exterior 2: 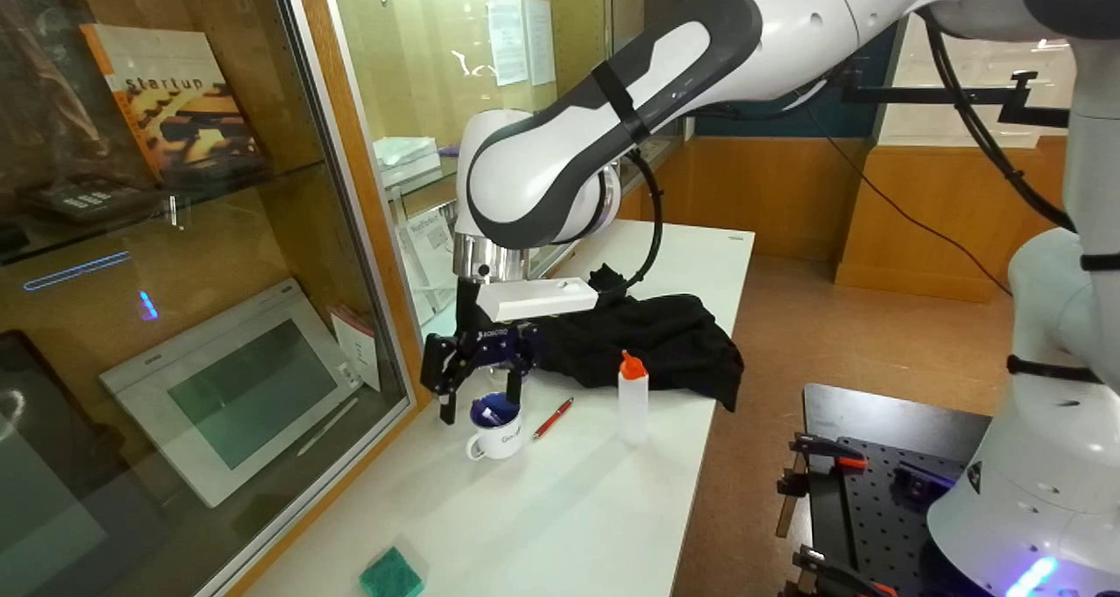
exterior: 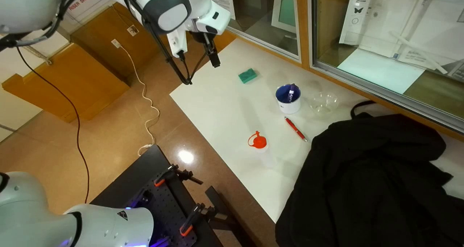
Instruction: Uncover the squeeze bottle, move it to the left, and then cover it with the red lid
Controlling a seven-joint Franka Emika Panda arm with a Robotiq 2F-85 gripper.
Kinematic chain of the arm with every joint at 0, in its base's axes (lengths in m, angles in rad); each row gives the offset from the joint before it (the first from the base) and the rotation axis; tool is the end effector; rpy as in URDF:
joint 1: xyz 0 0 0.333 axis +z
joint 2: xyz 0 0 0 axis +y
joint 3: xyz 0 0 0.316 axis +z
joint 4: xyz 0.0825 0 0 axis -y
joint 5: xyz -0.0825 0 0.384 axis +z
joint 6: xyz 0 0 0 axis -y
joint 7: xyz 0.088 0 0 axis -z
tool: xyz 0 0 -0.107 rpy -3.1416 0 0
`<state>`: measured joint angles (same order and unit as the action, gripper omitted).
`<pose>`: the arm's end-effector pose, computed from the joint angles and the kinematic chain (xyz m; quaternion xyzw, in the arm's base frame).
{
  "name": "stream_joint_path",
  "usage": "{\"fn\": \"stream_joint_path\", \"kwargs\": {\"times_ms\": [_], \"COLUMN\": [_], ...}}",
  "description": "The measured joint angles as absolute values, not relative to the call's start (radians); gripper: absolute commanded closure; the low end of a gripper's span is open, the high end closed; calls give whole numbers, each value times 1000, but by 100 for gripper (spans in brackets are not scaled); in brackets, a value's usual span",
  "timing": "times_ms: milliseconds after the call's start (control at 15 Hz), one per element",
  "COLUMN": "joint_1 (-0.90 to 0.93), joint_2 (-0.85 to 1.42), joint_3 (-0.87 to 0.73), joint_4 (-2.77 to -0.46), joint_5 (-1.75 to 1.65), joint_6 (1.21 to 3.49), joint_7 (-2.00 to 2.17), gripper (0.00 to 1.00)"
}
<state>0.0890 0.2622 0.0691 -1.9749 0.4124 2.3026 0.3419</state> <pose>0.6017 0.1027 0.3452 -0.9603 0.2222 0.0106 0.1681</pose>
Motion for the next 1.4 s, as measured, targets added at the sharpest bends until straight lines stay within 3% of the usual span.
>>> {"fn": "stream_joint_path", "kwargs": {"times_ms": [800, 1400], "joint_1": [89, 115], "joint_2": [263, 262], "joint_3": [58, -80], "joint_4": [-1975, -2000], "joint_5": [373, -91], "joint_6": [2306, 2302], "joint_7": [379, 849], "gripper": [0, 0]}}
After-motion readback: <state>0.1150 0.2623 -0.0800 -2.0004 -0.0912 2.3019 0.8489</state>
